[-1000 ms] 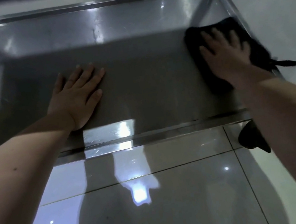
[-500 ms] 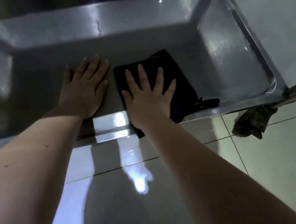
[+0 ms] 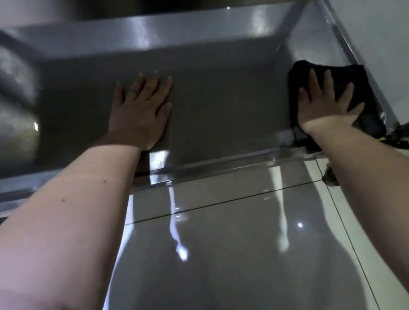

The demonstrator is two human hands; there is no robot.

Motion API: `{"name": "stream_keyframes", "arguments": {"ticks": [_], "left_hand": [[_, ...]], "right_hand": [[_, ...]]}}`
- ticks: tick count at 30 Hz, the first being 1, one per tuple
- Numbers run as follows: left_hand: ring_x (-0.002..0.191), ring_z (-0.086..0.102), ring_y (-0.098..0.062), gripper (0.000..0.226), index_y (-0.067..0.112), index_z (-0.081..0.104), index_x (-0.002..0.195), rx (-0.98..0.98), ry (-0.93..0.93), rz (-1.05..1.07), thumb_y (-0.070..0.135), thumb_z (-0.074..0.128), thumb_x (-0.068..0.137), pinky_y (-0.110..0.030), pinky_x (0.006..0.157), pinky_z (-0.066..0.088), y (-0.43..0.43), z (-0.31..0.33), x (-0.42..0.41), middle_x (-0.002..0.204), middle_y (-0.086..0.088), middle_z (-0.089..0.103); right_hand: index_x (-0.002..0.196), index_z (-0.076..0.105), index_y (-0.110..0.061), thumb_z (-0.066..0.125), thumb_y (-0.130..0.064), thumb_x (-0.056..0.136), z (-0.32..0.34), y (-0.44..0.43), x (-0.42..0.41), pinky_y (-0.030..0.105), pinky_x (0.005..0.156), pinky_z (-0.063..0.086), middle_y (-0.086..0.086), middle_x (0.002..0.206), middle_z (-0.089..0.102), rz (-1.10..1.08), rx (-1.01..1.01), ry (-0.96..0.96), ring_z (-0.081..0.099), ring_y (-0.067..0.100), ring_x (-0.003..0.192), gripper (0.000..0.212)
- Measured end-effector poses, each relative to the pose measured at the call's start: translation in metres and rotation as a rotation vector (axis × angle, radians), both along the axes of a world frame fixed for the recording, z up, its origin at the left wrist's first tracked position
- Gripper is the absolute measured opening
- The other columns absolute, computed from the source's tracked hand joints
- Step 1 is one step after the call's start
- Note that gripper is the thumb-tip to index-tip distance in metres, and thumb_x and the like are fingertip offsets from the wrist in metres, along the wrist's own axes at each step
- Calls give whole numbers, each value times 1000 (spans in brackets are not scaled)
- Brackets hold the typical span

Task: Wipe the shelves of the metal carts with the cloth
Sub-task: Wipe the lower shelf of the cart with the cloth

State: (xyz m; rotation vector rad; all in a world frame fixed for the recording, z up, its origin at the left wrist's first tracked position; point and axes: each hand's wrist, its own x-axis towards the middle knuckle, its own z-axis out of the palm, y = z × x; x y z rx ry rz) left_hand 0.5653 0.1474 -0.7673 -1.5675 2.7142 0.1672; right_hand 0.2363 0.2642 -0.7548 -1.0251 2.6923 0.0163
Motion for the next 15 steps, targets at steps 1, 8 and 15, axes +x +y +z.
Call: {"name": "stream_keyframes", "arguments": {"ticks": [1,8,15], "left_hand": [[151,3,-19,55,39,6,155,-4,1,-3,47,17,102,-51,119,-2,2,0,1,164,8,6],[150,-9,-23,55,32,5,156,-59,-120,-45,42,18,103,-54,118,-6,10,16,11,165,-1,-4],[150,4,-30,58,14,23,154,-48,208,14,31,36,100,-46,119,0,56,44,-62,163,-11,11]], "right_hand": [[151,0,-51,17,-57,100,-1,-3,17,66,112,-3,-18,162,-8,17,-8,5,-11,34,149,54],[152,-4,-45,15,-53,101,2,-26,192,67,110,-10,-13,162,-14,439,-66,-75,-18,37,147,55],[155,24,-30,32,-34,104,27,-14,103,46,119,17,-3,162,21,222,-302,-186,15,30,149,51]]}}
